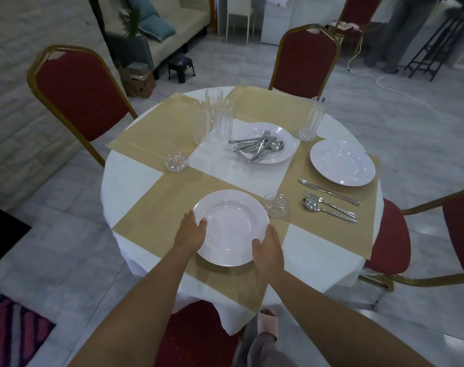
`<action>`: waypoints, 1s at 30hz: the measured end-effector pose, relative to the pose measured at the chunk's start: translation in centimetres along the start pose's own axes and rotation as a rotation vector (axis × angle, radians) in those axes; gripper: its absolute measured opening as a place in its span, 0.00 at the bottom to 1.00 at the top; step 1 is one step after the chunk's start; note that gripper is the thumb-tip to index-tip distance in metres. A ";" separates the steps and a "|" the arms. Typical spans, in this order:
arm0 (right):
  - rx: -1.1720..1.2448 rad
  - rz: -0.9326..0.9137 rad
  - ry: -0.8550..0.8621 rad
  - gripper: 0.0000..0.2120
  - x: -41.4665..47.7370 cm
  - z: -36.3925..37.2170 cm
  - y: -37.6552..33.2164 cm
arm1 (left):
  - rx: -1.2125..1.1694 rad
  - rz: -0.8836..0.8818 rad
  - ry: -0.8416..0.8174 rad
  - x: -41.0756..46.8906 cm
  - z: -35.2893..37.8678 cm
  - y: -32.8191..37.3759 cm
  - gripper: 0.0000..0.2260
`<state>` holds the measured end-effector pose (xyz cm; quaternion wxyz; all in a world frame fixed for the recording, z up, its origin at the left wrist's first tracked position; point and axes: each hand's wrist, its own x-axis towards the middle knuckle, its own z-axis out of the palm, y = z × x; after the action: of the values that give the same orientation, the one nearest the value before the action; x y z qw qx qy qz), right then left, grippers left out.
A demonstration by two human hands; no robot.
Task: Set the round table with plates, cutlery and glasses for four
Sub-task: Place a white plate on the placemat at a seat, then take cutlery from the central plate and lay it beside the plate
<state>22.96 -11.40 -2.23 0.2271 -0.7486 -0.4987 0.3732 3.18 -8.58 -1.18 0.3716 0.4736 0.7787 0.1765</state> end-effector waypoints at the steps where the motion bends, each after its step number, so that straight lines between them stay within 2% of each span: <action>1: 0.003 0.000 0.001 0.29 0.0 0.0 0.0 | 0.008 0.000 -0.002 0.0 0.0 0.0 0.28; 7: 0.004 -0.009 0.046 0.26 0.1 -0.8 -0.4 | 0.058 0.011 0.010 0.1 -0.3 0.1 0.28; 12: -0.035 -0.063 0.166 0.17 1.3 -3.3 -1.2 | 0.160 0.076 0.142 0.5 -0.6 1.7 0.25; 16: -0.024 -0.078 0.182 0.09 4.1 -5.6 -2.2 | 0.172 0.154 0.173 1.6 -0.5 3.8 0.24; 30: -0.153 -0.055 0.061 0.10 20.6 -10.6 -8.1 | 0.263 0.286 0.151 12.1 1.2 13.8 0.17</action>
<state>31.22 11.01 3.24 0.1946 -0.7609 -0.5388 0.3046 9.13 8.59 1.64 0.2184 0.6091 0.7456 0.1593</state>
